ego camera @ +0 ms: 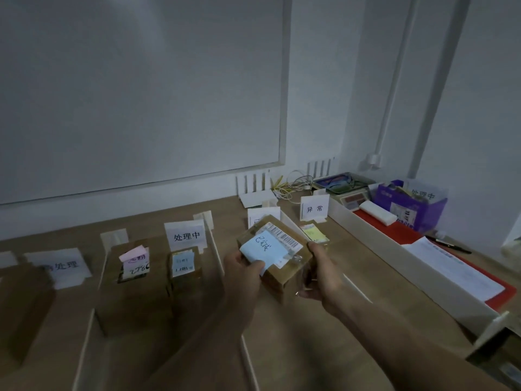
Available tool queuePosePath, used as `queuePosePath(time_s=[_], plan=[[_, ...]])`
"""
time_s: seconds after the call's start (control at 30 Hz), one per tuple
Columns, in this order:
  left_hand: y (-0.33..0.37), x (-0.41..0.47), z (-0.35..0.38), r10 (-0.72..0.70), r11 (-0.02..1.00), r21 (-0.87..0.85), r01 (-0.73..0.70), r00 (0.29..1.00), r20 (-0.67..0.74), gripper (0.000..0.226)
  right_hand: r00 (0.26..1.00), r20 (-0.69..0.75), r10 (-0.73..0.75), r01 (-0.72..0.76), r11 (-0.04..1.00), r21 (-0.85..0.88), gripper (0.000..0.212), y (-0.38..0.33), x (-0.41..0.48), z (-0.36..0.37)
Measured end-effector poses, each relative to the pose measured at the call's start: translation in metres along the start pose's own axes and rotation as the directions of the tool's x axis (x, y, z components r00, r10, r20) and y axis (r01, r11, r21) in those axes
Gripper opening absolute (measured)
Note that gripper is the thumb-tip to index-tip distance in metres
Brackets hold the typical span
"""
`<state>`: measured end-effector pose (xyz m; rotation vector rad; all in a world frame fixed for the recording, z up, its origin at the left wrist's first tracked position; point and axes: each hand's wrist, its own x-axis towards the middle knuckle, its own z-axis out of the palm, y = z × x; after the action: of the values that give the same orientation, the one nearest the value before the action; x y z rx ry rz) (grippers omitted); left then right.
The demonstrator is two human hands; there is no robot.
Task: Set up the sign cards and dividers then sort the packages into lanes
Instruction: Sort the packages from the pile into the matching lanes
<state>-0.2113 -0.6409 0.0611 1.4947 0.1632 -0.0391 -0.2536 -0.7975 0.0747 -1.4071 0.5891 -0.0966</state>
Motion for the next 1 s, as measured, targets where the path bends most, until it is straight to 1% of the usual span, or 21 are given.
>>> queuePosePath(time_s=[0.1, 0.17, 0.27, 0.37, 0.47, 0.6, 0.7, 0.83, 0.9, 0.93, 0.97, 1.0], plan=[[0.001, 0.008, 0.014, 0.049, 0.997, 0.063, -0.047, 0.998, -0.034, 0.043, 1.000, 0.018, 0.016, -0.016, 1.000, 0.012, 0.038, -0.007, 0.026, -0.003], [-0.001, 0.014, 0.018, 0.062, 0.995, 0.080, -0.057, 0.996, -0.058, 0.035, 0.999, 0.050, 0.020, -0.021, 1.000, 0.020, 0.039, -0.007, 0.041, 0.000], [-0.005, 0.028, 0.019, 0.082, 0.985, 0.158, -0.063, 0.990, -0.114, 0.024, 0.995, 0.096, 0.021, -0.021, 1.000, 0.005, 0.043, -0.005, 0.060, 0.009], [-0.013, 0.046, 0.020, 0.095, 0.978, 0.196, -0.074, 0.990, -0.101, 0.014, 0.995, 0.097, 0.021, -0.018, 0.999, -0.029, 0.046, 0.003, 0.081, 0.020], [-0.022, 0.067, 0.022, 0.091, 0.980, 0.185, -0.079, 0.994, -0.059, 0.009, 0.998, 0.062, 0.022, -0.018, 0.997, -0.069, 0.051, 0.012, 0.097, 0.030], [-0.027, 0.090, 0.027, 0.101, 0.975, 0.198, -0.103, 0.995, 0.018, 0.030, 0.999, 0.024, 0.029, -0.025, 0.987, -0.159, 0.052, 0.018, 0.126, 0.041], [-0.033, 0.107, 0.028, 0.072, 0.973, 0.218, -0.079, 0.997, 0.040, 0.036, 0.998, 0.034, 0.047, -0.040, 0.984, -0.174, 0.045, 0.019, 0.144, 0.048], [-0.043, 0.138, 0.032, 0.048, 0.957, 0.285, -0.059, 0.998, 0.044, 0.043, 0.996, 0.073, 0.055, -0.035, 0.965, -0.260, 0.051, 0.024, 0.177, 0.060], [-0.050, 0.156, 0.036, 0.055, 0.938, 0.342, -0.054, 0.998, 0.009, 0.044, 0.992, 0.119, 0.031, 0.011, 0.943, -0.331, 0.057, 0.028, 0.197, 0.064], [-0.054, 0.166, 0.038, 0.055, 0.928, 0.369, -0.045, 0.998, -0.016, 0.045, 0.986, 0.164, 0.003, 0.062, 0.918, -0.391, 0.058, 0.030, 0.208, 0.066], [-0.059, 0.175, 0.040, 0.054, 0.918, 0.396, -0.032, 0.998, -0.043, 0.045, 0.978, 0.209, -0.019, 0.111, 0.893, -0.437, 0.054, 0.031, 0.218, 0.070], [-0.064, 0.185, 0.041, 0.054, 0.907, 0.421, -0.019, 0.996, -0.072, 0.044, 0.972, 0.230, -0.046, 0.147, 0.883, -0.445, 0.045, 0.034, 0.230, 0.074]])
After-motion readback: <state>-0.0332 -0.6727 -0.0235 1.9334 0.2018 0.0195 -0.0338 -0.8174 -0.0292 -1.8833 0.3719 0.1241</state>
